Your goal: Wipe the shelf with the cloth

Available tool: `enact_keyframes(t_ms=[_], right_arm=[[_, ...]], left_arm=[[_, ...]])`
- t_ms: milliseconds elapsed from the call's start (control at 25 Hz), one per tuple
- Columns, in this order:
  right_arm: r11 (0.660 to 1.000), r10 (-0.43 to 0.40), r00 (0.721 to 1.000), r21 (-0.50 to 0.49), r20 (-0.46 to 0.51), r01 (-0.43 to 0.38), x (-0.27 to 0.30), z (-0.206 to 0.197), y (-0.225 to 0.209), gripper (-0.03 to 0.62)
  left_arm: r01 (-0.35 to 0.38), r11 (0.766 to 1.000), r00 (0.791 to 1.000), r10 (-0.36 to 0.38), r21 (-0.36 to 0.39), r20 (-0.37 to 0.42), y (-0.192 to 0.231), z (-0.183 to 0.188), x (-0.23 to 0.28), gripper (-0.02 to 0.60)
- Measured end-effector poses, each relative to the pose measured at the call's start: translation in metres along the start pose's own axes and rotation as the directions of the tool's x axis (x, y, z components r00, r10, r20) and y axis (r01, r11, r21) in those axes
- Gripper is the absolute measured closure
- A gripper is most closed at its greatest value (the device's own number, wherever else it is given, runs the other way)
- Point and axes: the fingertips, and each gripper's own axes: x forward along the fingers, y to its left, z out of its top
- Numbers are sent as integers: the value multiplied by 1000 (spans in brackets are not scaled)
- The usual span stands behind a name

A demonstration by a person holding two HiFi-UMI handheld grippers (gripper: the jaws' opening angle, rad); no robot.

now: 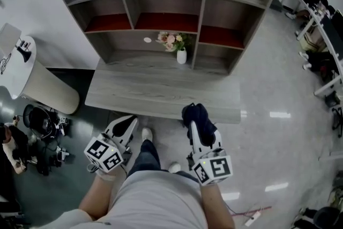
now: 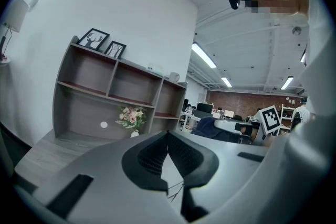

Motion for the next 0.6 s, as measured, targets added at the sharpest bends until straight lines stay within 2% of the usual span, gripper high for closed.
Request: enact_keyframes(t_ms=[240, 600], right_arm=[[1000, -12, 999, -5, -33, 12, 45, -5, -6, 537], [1000, 2, 997, -20, -83, -3, 144, -3, 1, 537]], left_arm=[[19, 999, 1000, -19, -28, -7, 39, 5, 23, 566], [19, 997, 1000, -19, -70, -2, 125, 36, 55, 566]])
